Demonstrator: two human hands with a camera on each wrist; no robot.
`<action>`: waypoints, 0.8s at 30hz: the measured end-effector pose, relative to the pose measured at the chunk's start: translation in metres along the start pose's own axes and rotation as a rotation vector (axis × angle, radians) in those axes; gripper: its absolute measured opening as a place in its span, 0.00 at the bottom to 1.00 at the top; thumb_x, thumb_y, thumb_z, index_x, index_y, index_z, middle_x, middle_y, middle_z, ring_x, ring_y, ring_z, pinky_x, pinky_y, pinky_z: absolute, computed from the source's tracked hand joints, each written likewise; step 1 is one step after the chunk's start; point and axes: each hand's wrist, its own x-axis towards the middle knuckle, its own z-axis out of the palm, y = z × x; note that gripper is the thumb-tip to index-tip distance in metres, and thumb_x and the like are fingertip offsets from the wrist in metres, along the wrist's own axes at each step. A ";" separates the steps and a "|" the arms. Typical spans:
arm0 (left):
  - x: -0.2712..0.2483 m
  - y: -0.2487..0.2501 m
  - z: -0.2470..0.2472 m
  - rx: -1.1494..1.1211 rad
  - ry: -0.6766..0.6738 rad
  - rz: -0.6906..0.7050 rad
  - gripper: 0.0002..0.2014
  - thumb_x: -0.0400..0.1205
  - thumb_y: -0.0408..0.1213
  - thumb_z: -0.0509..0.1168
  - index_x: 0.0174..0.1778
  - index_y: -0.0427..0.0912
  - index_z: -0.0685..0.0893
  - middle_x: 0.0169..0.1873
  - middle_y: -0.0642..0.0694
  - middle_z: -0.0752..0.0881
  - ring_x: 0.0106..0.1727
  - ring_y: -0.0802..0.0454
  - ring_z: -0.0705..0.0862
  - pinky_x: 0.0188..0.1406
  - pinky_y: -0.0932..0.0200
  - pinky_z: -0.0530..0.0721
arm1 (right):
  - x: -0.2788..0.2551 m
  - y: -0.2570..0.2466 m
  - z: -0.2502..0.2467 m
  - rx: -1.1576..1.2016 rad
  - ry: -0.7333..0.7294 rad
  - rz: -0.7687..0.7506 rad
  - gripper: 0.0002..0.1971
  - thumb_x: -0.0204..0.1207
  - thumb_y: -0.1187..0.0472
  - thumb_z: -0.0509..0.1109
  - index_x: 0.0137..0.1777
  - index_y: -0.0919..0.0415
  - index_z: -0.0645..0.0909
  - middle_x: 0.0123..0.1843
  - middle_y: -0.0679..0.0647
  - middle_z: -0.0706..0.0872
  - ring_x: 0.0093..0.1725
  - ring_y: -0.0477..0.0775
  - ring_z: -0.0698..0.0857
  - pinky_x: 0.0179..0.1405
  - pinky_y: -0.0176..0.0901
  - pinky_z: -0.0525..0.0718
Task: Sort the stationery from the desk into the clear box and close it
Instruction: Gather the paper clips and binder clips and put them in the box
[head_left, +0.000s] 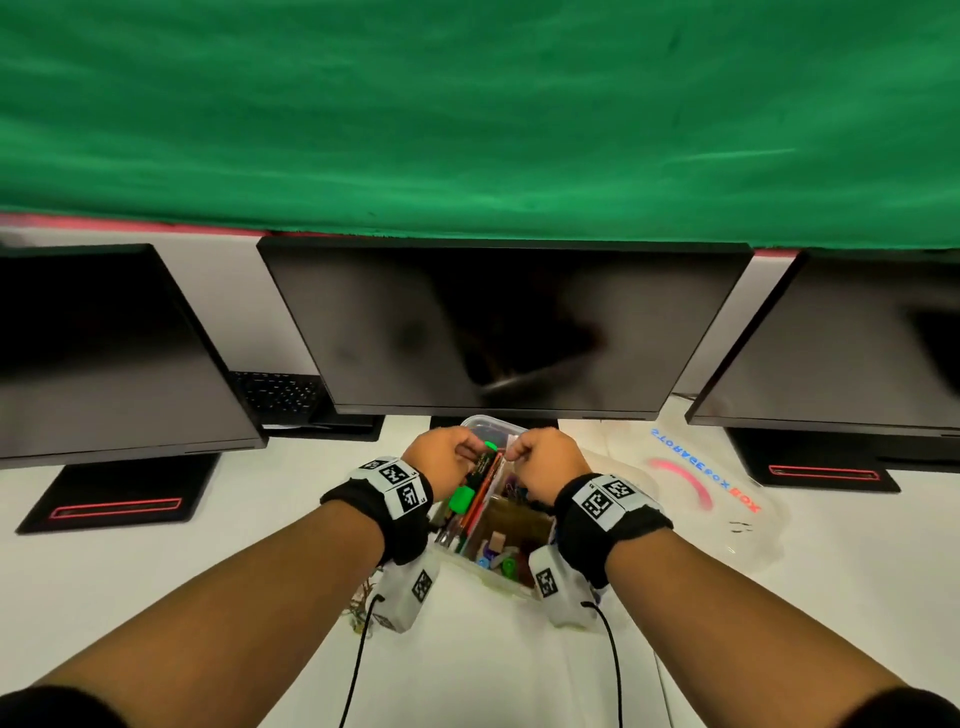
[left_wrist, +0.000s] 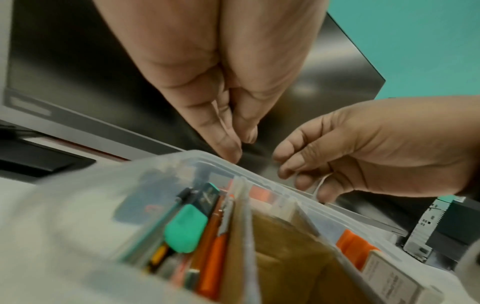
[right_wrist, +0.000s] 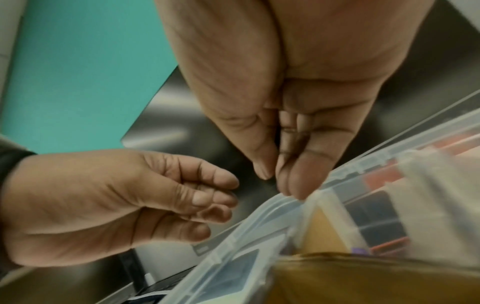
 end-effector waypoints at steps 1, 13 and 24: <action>-0.004 -0.005 -0.006 -0.004 0.011 -0.009 0.13 0.79 0.24 0.60 0.55 0.40 0.85 0.49 0.44 0.88 0.47 0.52 0.84 0.54 0.55 0.86 | -0.002 -0.008 0.004 -0.004 -0.018 -0.027 0.14 0.76 0.70 0.62 0.43 0.56 0.88 0.52 0.53 0.88 0.51 0.55 0.86 0.57 0.50 0.86; -0.045 -0.128 -0.051 0.516 -0.221 -0.265 0.25 0.77 0.43 0.70 0.71 0.47 0.74 0.69 0.45 0.77 0.69 0.47 0.78 0.68 0.58 0.75 | -0.041 -0.083 0.104 -0.255 -0.380 -0.338 0.14 0.74 0.65 0.68 0.60 0.61 0.84 0.60 0.57 0.86 0.61 0.57 0.83 0.57 0.40 0.78; -0.067 -0.212 -0.022 0.621 -0.478 -0.353 0.56 0.64 0.50 0.80 0.80 0.42 0.50 0.77 0.39 0.61 0.79 0.40 0.65 0.76 0.43 0.69 | -0.035 -0.051 0.178 -0.494 -0.598 -0.020 0.51 0.57 0.54 0.85 0.76 0.64 0.60 0.71 0.65 0.71 0.70 0.65 0.74 0.69 0.53 0.77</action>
